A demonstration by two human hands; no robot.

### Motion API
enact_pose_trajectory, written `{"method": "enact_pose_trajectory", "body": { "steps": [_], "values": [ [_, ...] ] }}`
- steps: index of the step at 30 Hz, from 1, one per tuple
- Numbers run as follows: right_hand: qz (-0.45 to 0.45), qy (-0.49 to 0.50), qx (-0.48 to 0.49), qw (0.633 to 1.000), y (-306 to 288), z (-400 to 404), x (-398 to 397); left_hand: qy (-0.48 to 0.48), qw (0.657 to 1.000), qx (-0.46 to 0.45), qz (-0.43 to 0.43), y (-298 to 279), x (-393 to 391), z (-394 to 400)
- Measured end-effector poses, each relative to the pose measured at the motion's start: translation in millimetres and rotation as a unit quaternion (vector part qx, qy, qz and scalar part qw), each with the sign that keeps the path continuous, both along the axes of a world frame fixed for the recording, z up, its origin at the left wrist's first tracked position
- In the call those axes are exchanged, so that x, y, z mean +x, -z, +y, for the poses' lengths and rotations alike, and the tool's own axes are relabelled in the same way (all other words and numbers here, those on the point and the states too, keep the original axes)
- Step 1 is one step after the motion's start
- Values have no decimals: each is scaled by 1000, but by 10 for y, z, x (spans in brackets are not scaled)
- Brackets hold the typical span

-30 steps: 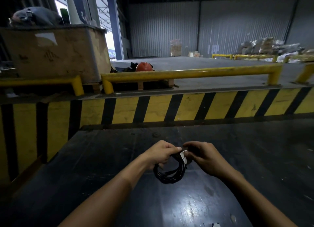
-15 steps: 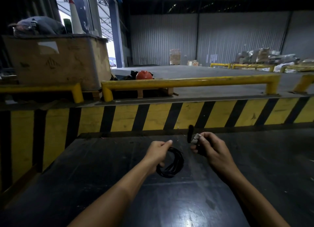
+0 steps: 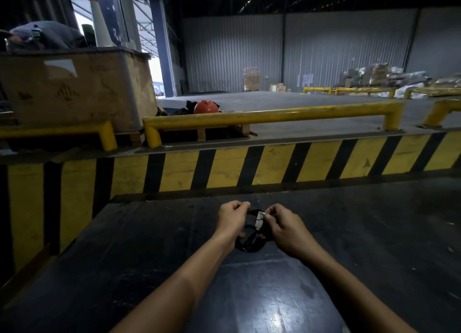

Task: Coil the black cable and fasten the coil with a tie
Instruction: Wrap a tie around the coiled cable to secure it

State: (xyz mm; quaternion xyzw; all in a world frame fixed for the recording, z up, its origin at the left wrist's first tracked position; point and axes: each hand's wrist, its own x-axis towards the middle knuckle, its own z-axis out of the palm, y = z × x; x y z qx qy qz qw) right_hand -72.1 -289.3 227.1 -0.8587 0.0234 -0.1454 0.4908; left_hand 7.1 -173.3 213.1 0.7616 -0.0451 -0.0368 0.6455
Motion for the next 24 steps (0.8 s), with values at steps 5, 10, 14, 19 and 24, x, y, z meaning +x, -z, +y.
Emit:
{"method": "enact_pose_trajectory", "body": {
  "steps": [5, 10, 14, 19, 24],
  "values": [
    [-113, 40, -2, 993, 128, 52, -52, 7, 1000, -3, 4, 9, -88, -59],
    [-150, 49, -41, 987, 255, 104, -80, 14, 1000, -11, -17, 1, -146, -61],
    [-170, 64, -78, 980, 257, 33, -56, 9, 998, -15, -55, -16, -154, -78],
    [-184, 51, -144, 971, 191, -110, -61, 28, 997, -6, -75, 16, -142, -47],
    [-155, 25, -183, 970, 146, -270, -83, 73, 993, 10, -96, 43, -170, 13]
  ]
}}
